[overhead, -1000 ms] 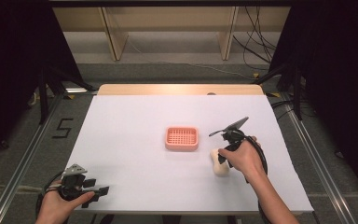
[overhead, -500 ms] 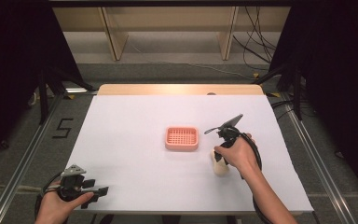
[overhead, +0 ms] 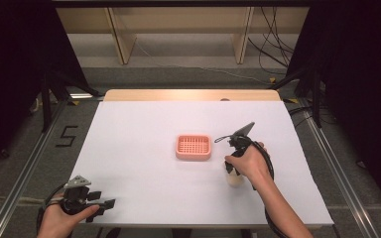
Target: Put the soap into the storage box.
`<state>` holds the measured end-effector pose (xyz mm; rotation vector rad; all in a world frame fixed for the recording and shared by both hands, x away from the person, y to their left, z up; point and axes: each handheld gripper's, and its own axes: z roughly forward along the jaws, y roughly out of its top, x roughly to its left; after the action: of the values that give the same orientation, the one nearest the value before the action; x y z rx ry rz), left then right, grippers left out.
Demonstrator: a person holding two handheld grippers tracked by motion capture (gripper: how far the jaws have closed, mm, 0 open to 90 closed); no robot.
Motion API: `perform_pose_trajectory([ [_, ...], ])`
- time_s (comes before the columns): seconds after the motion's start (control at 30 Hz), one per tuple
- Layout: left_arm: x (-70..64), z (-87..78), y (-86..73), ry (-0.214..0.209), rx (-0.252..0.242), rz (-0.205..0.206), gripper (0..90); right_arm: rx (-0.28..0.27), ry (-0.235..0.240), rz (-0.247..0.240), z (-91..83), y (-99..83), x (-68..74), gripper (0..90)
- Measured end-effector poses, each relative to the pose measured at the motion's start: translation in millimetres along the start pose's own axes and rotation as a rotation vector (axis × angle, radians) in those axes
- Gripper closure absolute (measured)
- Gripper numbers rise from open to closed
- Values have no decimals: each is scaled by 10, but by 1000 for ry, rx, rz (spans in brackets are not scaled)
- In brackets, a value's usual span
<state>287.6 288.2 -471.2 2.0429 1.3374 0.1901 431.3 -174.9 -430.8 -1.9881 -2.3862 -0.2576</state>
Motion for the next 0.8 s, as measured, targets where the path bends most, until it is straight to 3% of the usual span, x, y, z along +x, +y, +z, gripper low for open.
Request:
perform_pose_trajectory([
  [0.23, -1, 1, 1, 0, 0, 0, 319, 23, -22, 34, 79, 8, 16, 418],
  [0.3, -2, 1, 0, -1, 0, 0, 319, 34, -27, 24, 96, 9, 14, 409],
  [0.37, 0, -1, 0, -2, 1, 1, 319, 38, -27, 10, 142, 16, 8, 408],
  [0.43, 0, -1, 0, -2, 1, 1, 319, 49, -26, 36, 145, 24, 22, 409],
  [0.47, -1, 1, -1, -2, 1, 0, 319, 50, -39, -9, 169, 21, -7, 411],
  [0.53, -2, 2, -2, -2, 0, -2, 319, 56, -33, -5, 174, 26, -5, 414],
  [0.57, -3, 0, -2, 0, 1, -2, 319, 66, -31, 25, 191, 40, 5, 421],
  [0.63, 0, 3, -4, -5, -4, -1, 319, 66, -31, 7, 207, 41, -14, 424],
  [0.67, 1, 4, -4, -5, -3, -2, 319, 63, -23, 26, 215, 44, -8, 425],
  [0.8, -1, 5, -6, -2, -1, -2, 319, 66, -26, 12, 216, 58, -31, 431],
])
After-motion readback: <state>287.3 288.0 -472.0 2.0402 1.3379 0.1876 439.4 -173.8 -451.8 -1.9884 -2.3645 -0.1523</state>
